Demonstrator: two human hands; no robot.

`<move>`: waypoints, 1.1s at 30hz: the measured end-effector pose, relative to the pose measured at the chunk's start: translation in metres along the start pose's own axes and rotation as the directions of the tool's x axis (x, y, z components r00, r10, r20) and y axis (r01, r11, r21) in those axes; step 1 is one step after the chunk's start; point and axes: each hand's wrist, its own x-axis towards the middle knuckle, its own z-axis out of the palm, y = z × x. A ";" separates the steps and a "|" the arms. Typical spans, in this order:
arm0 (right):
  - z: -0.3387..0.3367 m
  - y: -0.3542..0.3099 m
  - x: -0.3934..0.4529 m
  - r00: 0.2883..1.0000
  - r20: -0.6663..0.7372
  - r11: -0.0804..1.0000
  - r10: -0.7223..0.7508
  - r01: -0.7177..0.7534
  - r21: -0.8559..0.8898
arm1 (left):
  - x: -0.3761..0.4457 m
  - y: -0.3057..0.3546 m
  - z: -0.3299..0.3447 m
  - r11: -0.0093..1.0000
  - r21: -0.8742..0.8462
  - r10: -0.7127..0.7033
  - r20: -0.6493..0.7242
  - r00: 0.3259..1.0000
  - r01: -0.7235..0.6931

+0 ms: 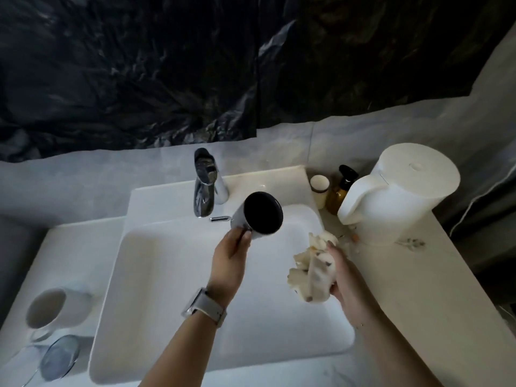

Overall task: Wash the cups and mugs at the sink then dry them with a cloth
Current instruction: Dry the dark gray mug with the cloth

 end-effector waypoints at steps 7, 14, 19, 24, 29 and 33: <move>0.024 0.015 -0.032 0.998 0.041 0.997 -0.037 0.039 -0.062 | -0.036 -0.007 -0.085 0.497 0.687 0.442 0.325 0.836 -0.530; 0.042 0.027 -0.044 0.995 0.033 0.954 -0.092 0.098 -0.285 | -0.034 -0.008 -0.127 0.140 0.799 0.343 0.514 0.786 -0.584; 0.044 0.034 -0.052 0.996 0.024 0.968 -0.087 0.090 -0.232 | -0.035 -0.020 -0.153 0.284 0.822 0.285 0.419 0.862 -0.494; 0.052 0.038 -0.053 0.990 0.003 0.988 -0.140 0.140 -0.070 | -0.053 -0.017 -0.158 0.842 0.518 0.135 0.075 0.988 -0.154; 0.092 0.024 -0.074 0.859 0.374 0.936 -0.351 0.303 0.181 | -0.080 -0.026 -0.145 0.996 0.083 0.028 0.073 0.997 -0.034; 0.116 0.023 -0.083 0.726 0.610 0.682 -0.317 0.622 -0.385 | -0.084 -0.012 -0.132 1.000 0.002 0.027 0.140 0.990 -0.027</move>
